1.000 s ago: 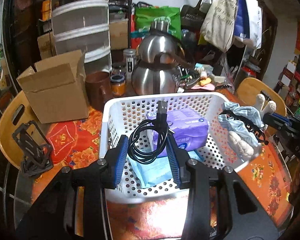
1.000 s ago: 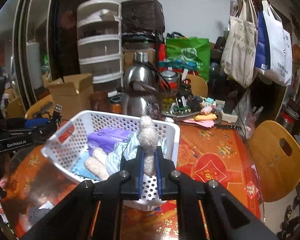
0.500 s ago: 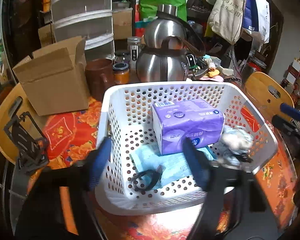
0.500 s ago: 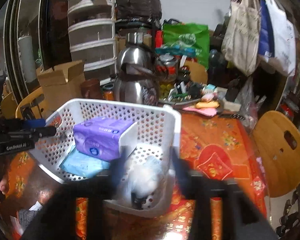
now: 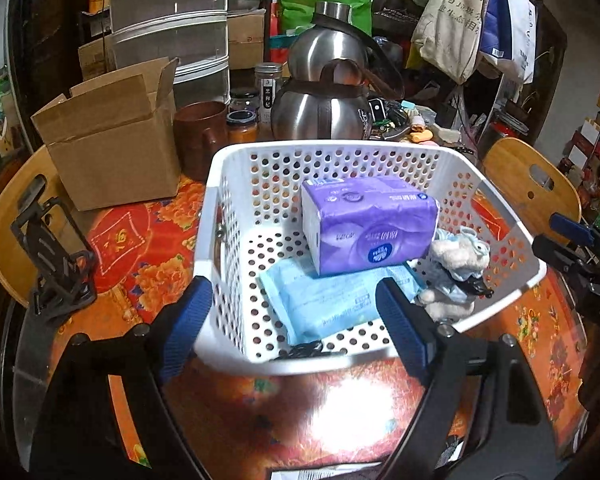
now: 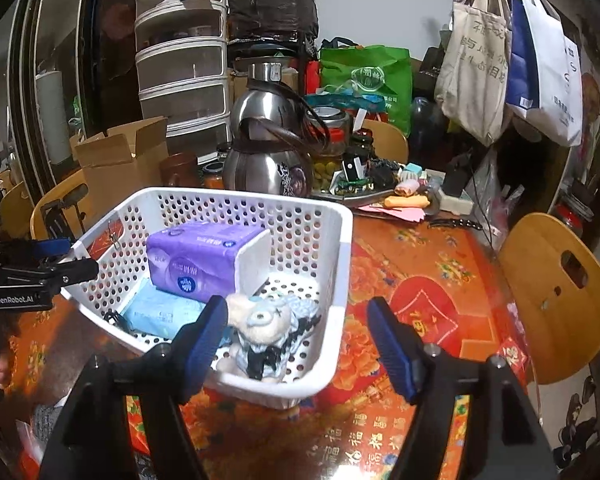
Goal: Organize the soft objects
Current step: 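Move both grippers down to the grey knit glove on the table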
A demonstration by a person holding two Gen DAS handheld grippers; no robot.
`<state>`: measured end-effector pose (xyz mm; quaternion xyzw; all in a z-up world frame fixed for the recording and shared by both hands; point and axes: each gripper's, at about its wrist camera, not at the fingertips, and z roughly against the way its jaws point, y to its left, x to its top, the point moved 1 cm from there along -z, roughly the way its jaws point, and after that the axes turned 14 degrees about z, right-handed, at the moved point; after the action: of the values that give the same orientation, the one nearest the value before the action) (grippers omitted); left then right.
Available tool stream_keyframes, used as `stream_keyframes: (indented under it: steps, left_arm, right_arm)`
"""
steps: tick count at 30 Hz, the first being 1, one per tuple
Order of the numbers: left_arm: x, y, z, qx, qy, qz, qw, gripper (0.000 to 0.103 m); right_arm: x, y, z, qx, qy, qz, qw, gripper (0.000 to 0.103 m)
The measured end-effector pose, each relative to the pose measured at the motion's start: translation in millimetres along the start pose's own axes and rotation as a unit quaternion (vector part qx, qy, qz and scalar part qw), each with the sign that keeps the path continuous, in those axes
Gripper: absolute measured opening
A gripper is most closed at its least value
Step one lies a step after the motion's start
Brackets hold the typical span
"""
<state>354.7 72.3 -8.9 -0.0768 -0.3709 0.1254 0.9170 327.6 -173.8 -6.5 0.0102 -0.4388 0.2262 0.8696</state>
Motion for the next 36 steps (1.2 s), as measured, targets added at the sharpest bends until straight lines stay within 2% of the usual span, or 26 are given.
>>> stream_keyframes:
  steps: [8, 13, 18, 22, 26, 31, 36]
  left_arm:
    - [-27.2, 7.9, 43.4, 0.004, -0.018, -0.007, 0.9998, 0.082]
    - [-66.0, 25.4, 81.1, -0.002, -0.018, -0.003, 0.9998, 0.082]
    - [-118.7, 50.5, 102.6, -0.007, -0.013, 0.009, 0.9999, 0.082]
    - [-158.3, 64.1, 111.0, 0.008, -0.018, 0.004, 0.9998, 0.082]
    - [-185.6, 70.1, 113.5, -0.006, -0.016, 0.006, 0.9998, 0.082]
    - [-200.8, 64.8, 97.9, -0.014, 0.004, -0.008, 0.9999, 0.082]
    - [-206.9, 68.3, 80.1, -0.021, 0.025, 0.003, 0.9994, 0.082]
  right_arm:
    - [-20.0, 3.0, 20.4, -0.001, -0.008, -0.012, 1.0, 0.072]
    - [-46.7, 15.3, 55.4, 0.004, -0.022, -0.021, 1.0, 0.072]
    - [-79.1, 41.6, 76.1, 0.021, -0.02, -0.011, 1.0, 0.072]
    - [-102.2, 70.1, 82.0, 0.046, -0.009, -0.003, 0.999, 0.072]
    - [-121.7, 99.0, 81.5, 0.073, -0.002, 0.004, 0.997, 0.072]
    - [-133.5, 129.6, 65.4, 0.113, 0.012, 0.009, 0.993, 0.072]
    - [-132.4, 143.8, 54.0, 0.124, 0.023, 0.013, 0.992, 0.072]
